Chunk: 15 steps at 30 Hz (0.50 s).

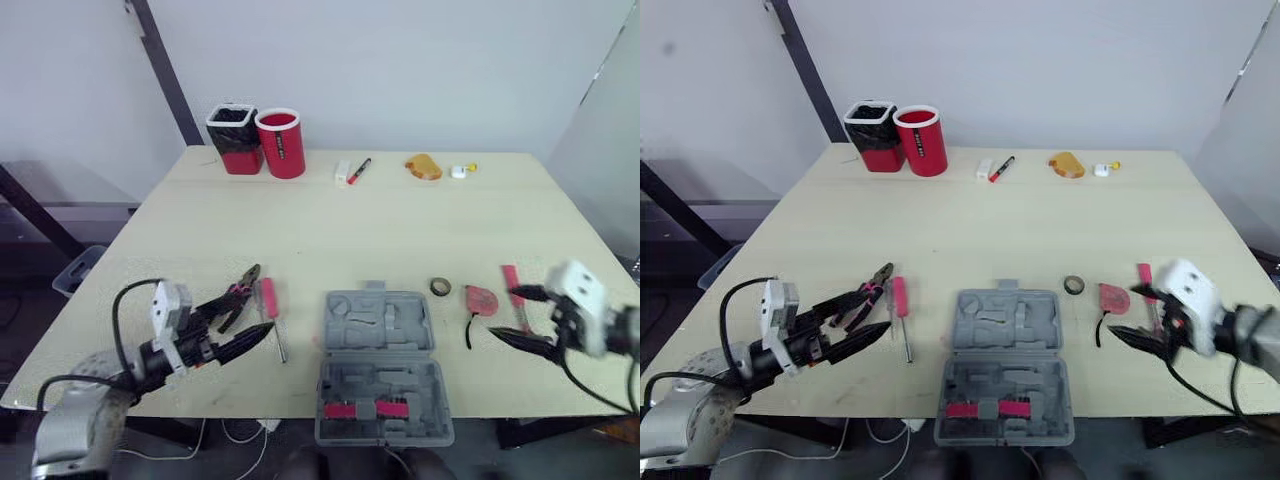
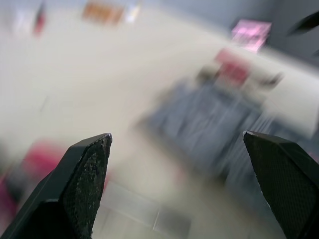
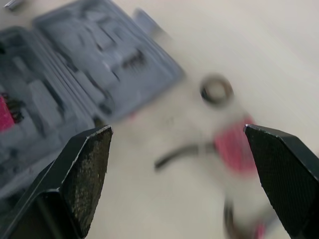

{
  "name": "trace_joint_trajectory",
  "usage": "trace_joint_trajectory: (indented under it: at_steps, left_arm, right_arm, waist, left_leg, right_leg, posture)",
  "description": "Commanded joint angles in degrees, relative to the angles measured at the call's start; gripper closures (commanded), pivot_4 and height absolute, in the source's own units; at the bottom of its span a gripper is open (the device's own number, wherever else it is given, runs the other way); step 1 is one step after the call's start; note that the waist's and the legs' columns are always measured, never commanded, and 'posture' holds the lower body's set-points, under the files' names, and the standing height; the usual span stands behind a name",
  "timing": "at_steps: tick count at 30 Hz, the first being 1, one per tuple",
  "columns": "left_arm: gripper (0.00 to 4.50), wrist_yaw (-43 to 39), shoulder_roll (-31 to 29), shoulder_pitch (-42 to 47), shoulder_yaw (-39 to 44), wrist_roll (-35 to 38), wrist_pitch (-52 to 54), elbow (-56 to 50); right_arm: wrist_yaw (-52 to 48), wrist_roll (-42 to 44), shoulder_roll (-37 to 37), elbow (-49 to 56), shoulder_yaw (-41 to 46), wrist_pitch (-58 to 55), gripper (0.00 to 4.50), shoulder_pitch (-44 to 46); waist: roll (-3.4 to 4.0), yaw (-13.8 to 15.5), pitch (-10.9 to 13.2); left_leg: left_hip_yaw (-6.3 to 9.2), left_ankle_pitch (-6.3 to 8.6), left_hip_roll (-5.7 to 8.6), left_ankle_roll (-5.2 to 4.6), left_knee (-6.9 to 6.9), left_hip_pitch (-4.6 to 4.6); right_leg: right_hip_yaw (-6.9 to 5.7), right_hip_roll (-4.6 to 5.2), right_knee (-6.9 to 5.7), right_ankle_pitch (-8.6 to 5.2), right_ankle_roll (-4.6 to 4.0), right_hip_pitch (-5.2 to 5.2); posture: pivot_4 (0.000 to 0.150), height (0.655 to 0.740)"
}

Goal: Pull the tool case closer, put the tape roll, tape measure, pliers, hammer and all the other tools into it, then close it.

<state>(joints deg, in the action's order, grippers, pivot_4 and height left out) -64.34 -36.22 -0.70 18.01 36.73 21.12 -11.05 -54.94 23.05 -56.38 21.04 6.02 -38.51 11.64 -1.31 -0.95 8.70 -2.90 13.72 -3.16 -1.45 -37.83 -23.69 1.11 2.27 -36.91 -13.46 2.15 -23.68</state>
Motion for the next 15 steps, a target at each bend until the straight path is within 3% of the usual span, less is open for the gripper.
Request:
trace_joint_trajectory:
  at_steps: [1, 6, 8, 12, 15]
  left_arm:
    - [0.0, -1.62, 0.46, 3.85, -0.87, 6.53, 2.09, -4.47]
    - [0.0, 0.48, 1.6, 5.74, -2.5, 8.07, 2.83, -7.03]
    - [0.0, 0.86, 1.85, 5.81, -2.89, 8.01, 2.62, -7.32]
    - [0.0, 1.2, 1.78, 5.41, -3.32, 7.85, 2.59, -7.7]
    - [0.0, 1.04, 1.68, 4.86, -3.83, 7.33, 2.14, -7.95]
  right_arm:
    - [-3.9, -9.51, 2.52, -12.21, -16.6, -2.29, 0.04, 18.96]
    - [-8.88, -19.48, 9.85, -31.69, -30.38, 2.88, 0.04, 35.07]
    - [-9.97, -22.92, 13.8, -41.51, -34.06, 5.71, 0.61, 39.82]
    - [-11.23, -28.7, 18.67, -55.83, -37.92, 12.07, 2.41, 45.5]
    - [-11.33, -31.29, 21.78, -63.8, -38.37, 15.95, 2.41, 48.04]
  waist:
    - [0.01, -0.16, 0.03]
    - [0.02, 0.64, 0.0]
    - [-0.03, 0.36, -0.01]
    - [-0.03, 0.33, 0.0]
    - [-0.02, 0.3, 0.0]
  left_leg:
    - [0.06, -0.01, 0.0, 0.01, -0.02, 0.0]
    - [-0.01, 0.0, -0.01, 0.03, 0.28, -0.13]
    - [-0.06, 0.0, 0.02, 0.03, 0.39, -0.15]
    - [-0.15, 0.0, 0.02, 0.03, 0.4, -0.15]
    - [-0.17, 0.0, 0.02, 0.04, 0.38, -0.14]
  right_leg:
    - [-0.04, -0.04, 0.0, 0.0, 0.0, -0.01]
    - [-0.05, -0.25, 0.08, 0.02, -0.01, -0.09]
    - [-0.05, -0.25, 0.14, 0.1, 0.16, -0.09]
    - [-0.02, -0.26, 0.15, 0.11, 0.18, -0.1]
    - [-0.01, -0.25, 0.12, 0.12, 0.2, -0.1]
  posture:
    - [0.15, 0.74]
    - [0.15, 0.74]
    - [0.15, 0.74]
    - [0.15, 0.74]
    - [0.15, 0.74]
